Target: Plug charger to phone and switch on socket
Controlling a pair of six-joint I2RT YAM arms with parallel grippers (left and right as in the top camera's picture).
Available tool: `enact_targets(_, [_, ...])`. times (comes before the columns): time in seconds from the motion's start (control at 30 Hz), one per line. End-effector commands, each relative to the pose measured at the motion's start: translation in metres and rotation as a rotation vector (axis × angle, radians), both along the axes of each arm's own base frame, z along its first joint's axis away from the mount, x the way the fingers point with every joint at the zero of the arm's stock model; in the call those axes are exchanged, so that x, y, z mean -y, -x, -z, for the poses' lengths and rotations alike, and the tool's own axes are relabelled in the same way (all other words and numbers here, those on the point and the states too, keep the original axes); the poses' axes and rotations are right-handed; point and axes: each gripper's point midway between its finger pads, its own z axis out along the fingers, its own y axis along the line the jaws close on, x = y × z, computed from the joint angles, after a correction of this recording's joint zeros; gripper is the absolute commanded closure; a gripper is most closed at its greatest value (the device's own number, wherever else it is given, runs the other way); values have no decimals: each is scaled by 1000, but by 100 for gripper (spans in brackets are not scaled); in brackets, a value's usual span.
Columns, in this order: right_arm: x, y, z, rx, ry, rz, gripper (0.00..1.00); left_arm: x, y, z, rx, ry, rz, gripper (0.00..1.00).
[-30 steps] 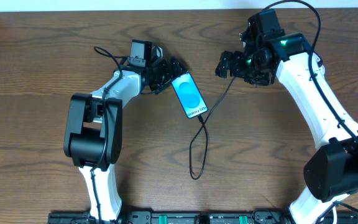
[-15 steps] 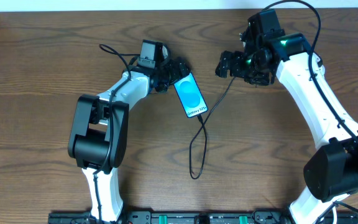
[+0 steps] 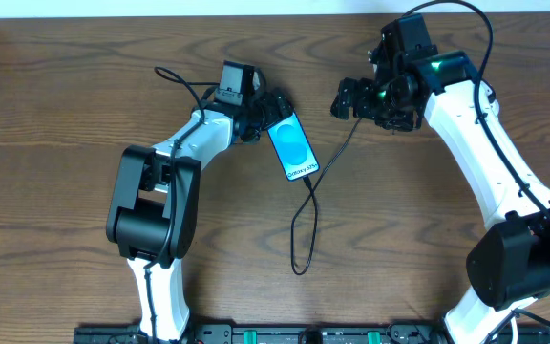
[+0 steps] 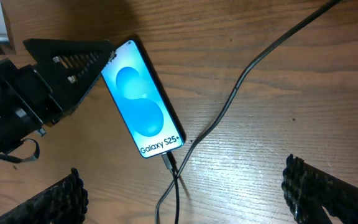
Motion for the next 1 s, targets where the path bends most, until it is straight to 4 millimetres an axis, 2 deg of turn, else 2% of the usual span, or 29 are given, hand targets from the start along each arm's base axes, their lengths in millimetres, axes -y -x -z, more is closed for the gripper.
enact_targets(0.0, [-2,0,-11,33,-3,-10,1,-35,32,72,-167,-162,-78,11])
enact_targets(0.5, [-2,0,-11,33,-3,-10,1,-36,34,71,-173,-163,-75,11])
enact_targets(0.67, [-2,-1,-12,37,-5,-10,1,-17,41,68,-188,-106,-19,11])
enact_targets(0.97, [-3,-1,-12,38,-12,-12,1,32,63,64,-202,-45,107,11])
